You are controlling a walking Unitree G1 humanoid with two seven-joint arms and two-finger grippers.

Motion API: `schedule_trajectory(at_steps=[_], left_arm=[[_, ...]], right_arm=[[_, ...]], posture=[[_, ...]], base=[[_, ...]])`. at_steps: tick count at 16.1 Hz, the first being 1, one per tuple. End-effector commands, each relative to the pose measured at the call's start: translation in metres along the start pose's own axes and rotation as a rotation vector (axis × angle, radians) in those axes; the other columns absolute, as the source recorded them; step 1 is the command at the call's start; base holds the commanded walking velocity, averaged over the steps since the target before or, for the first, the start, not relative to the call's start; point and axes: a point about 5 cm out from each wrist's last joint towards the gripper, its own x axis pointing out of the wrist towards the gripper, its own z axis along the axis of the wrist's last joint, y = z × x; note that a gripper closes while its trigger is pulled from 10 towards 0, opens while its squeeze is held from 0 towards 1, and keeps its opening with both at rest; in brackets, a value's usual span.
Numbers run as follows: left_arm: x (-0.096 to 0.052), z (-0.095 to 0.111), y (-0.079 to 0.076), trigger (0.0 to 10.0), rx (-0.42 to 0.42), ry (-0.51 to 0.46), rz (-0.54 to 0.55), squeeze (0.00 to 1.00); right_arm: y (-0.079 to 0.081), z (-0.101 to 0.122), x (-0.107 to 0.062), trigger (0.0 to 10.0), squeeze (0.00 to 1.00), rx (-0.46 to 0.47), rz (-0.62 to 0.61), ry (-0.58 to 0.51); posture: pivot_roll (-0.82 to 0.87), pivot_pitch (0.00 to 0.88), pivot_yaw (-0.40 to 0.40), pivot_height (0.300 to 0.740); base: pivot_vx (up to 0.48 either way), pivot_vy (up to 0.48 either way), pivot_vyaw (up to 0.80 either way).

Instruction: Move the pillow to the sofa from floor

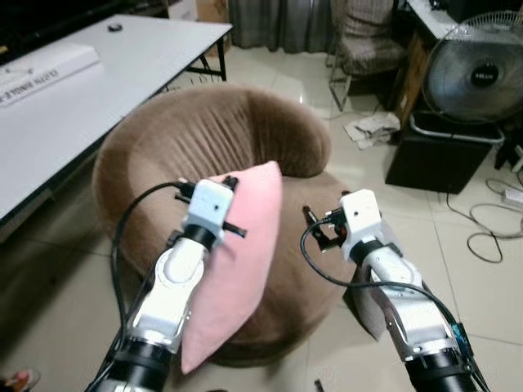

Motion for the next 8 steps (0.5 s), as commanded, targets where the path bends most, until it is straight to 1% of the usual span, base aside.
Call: schedule_trajectory(at_steps=[1,3,5,6,8], left_arm=[[0.008,0.016,-0.003,10.0,-0.004,-0.090,-0.048,0.00],[0.011,0.025,-0.013,10.0,-0.022,-0.130,-0.137,0.00],[0.016,0.034,-0.022,10.0,-0.056,-0.174,-0.226,0.00],[0.019,0.037,-0.023,10.0,-0.070,-0.184,-0.236,0.00],[0.032,0.048,-0.025,10.0,-0.118,-0.216,-0.278,0.00]], right_arm=[[-0.004,0.006,-0.003,10.0,0.00,-0.002,-0.001,-0.023],[-0.004,0.010,-0.005,10.0,0.00,-0.008,0.036,-0.045],[-0.001,0.018,-0.011,10.0,0.00,-0.010,0.133,-0.082],[0.000,0.020,-0.013,10.0,0.00,-0.011,0.152,-0.089],[-0.001,0.027,-0.021,10.0,0.00,-0.010,0.222,-0.119]], posture=[[0.03,0.000,0.048,0.740],[0.02,0.000,0.046,0.740],[0.02,0.000,0.045,0.740],[0.02,0.000,0.045,0.740],[0.00,0.000,0.048,0.740]], base=[[0.000,0.000,0.00],[0.000,0.000,0.00],[0.000,0.000,0.00],[0.000,0.000,0.00],[0.000,0.000,0.00]])
